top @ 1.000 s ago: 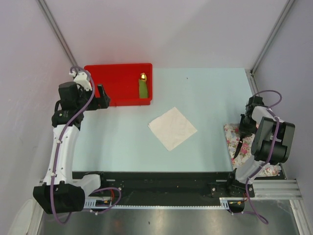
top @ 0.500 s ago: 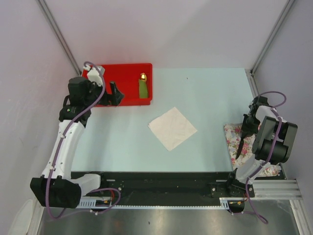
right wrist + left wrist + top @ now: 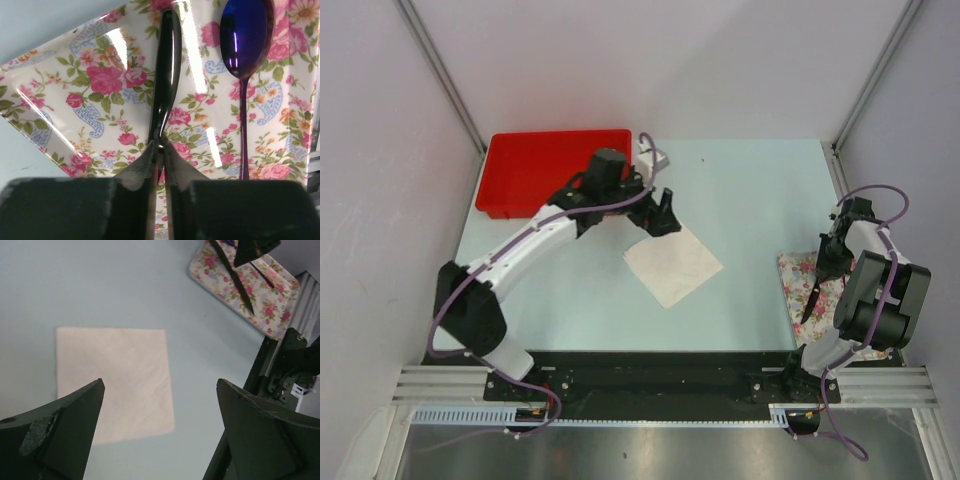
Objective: Place the utensils on the paper napkin and roll it up
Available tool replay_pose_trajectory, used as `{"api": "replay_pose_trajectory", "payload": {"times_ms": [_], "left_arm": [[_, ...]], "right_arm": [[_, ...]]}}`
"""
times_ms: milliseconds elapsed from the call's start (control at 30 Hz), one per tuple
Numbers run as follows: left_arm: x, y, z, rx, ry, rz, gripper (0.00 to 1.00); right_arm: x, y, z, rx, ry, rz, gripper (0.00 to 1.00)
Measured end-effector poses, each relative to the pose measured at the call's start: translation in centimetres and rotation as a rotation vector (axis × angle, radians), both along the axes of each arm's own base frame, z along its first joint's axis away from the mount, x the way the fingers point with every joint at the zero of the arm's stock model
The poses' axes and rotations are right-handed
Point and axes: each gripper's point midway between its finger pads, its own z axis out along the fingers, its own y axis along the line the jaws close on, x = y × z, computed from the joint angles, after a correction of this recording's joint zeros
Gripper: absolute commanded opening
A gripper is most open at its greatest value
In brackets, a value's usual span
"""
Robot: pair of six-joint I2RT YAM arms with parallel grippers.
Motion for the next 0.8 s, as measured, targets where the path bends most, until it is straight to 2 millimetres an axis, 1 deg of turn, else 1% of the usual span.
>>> {"api": "replay_pose_trajectory", "payload": {"times_ms": [33,67,133,233,367,500,600,633,700,733,800], "left_arm": [[-0.2,-1.5,-0.3,-0.002,0.01,-0.03,0.99],[-0.3,-2.9,-0.5,-0.007,0.022,-0.057,1.0],[-0.1,-4.3,-0.7,-0.017,0.036,-0.076,1.0],[0.4,-4.4,-0.7,-0.024,0.042,-0.063,1.0],[1.0,-4.2,-0.3,-0.037,0.022,-0.052,1.0],[0.9,-4.1,-0.3,-0.038,0.019,-0.05,1.0],[0.9,-4.0,-0.4,-0.039,0.019,-0.05,1.0],[0.9,-4.0,-0.4,-0.039,0.019,-0.05,1.0],[0.9,-4.1,-0.3,-0.04,0.018,-0.05,1.0],[0.9,-4.1,-0.3,-0.041,0.019,-0.049,1.0],[0.9,-4.1,-0.3,-0.046,0.024,-0.046,1.0]], "right_arm": [[-0.1,0.0,0.0,0.0,0.003,-0.001,0.31],[-0.2,-0.1,0.0,0.0,0.005,-0.002,0.36],[-0.3,-0.2,0.0,-0.001,0.008,-0.011,0.36],[-0.4,-0.2,-0.1,0.001,0.013,-0.011,0.35],[-0.6,-0.1,-1.1,0.014,0.048,-0.01,0.36],[-1.0,0.0,-2.2,0.03,0.089,-0.007,0.35],[-0.8,0.2,-2.2,0.029,0.094,0.003,0.24],[-0.7,0.3,-2.3,0.031,0.096,0.008,0.16],[-0.7,0.3,-2.3,0.02,0.105,0.021,0.08],[-0.7,0.3,-2.3,0.017,0.108,0.029,0.0],[-0.7,0.2,-2.2,0.01,0.117,0.035,0.0]]}}
